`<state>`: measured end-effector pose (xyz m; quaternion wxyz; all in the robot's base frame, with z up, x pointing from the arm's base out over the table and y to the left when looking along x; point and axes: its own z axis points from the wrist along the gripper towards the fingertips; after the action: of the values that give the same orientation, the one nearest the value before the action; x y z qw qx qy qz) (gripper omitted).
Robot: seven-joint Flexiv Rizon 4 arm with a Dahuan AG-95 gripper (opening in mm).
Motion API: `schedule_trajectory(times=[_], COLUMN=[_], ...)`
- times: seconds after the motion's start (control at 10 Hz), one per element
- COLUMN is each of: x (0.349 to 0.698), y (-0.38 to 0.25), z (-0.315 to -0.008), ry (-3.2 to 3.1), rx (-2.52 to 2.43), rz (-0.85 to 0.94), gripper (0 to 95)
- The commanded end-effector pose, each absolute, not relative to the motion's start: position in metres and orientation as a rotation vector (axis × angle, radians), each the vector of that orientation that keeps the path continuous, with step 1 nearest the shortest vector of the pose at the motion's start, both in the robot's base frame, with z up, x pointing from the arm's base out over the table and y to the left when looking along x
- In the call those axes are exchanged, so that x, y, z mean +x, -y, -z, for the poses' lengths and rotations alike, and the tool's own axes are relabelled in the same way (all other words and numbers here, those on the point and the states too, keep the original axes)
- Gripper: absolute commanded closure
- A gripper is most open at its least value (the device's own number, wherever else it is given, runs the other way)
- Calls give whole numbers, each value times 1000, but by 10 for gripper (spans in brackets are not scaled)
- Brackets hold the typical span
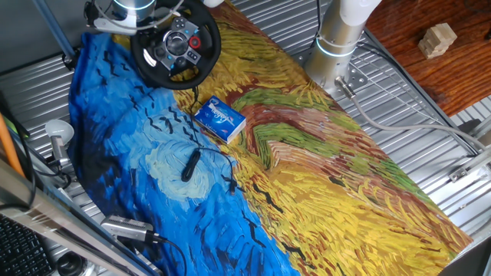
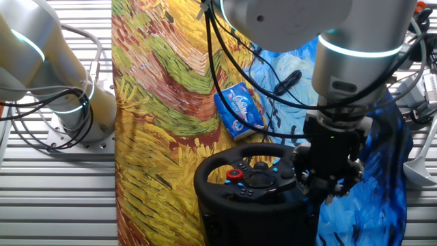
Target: Rotate the steering wheel 90 degrees counterclockwise
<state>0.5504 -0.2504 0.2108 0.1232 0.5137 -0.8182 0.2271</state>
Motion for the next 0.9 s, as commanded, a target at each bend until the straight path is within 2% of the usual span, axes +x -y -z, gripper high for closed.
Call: schedule_trajectory(times=[0.1,0.9], x=[551,552], y=[249,241], z=[-210,-204], ry=[2362,2302], rx=[1522,1615], rz=[-658,-609], gripper=[950,950])
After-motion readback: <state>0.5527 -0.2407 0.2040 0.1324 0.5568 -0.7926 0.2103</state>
